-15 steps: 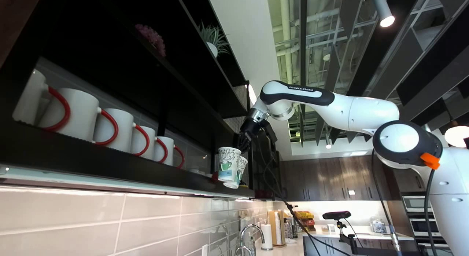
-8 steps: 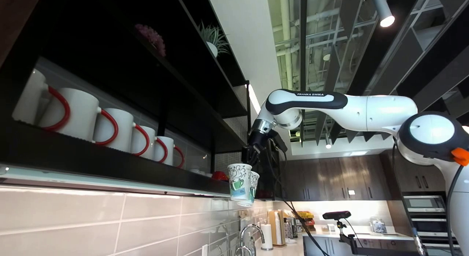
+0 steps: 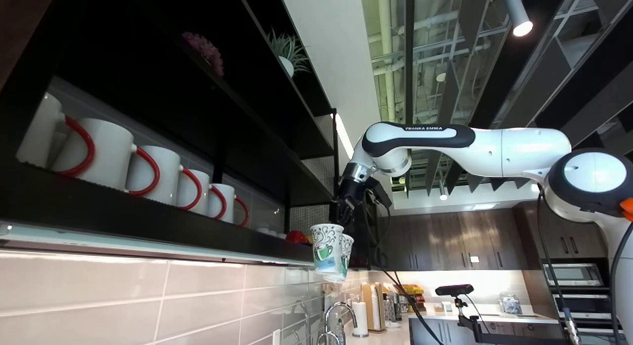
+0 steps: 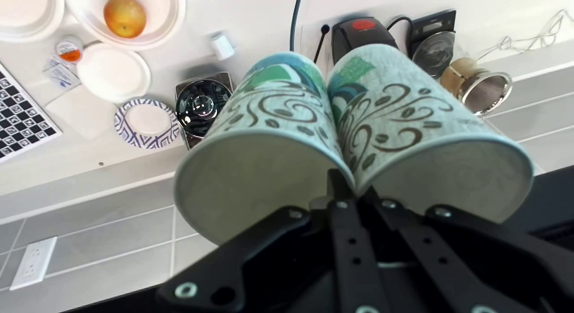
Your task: Remove the coffee cups from the bottom shelf and put them on the counter.
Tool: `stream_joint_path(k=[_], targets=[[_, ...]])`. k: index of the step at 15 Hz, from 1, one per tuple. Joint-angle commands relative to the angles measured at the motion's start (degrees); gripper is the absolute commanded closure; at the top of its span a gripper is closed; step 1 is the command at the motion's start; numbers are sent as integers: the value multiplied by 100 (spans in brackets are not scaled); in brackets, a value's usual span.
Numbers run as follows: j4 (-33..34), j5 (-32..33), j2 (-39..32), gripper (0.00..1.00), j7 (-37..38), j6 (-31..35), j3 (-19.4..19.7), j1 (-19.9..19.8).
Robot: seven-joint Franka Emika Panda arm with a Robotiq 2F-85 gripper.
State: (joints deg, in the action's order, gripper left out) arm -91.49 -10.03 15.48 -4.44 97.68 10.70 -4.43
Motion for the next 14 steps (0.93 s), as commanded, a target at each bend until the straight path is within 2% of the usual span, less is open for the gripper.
stream_joint_path(k=[1, 4, 7, 14], targets=[[-650, 336, 196, 99, 55, 189, -209, -65], [-1520, 536, 484, 99, -72, 331, -318, -39], [-2484, 599, 750, 99, -400, 956, -368, -7], [-4385, 507, 1093, 99, -1449, 3339, -201, 91]])
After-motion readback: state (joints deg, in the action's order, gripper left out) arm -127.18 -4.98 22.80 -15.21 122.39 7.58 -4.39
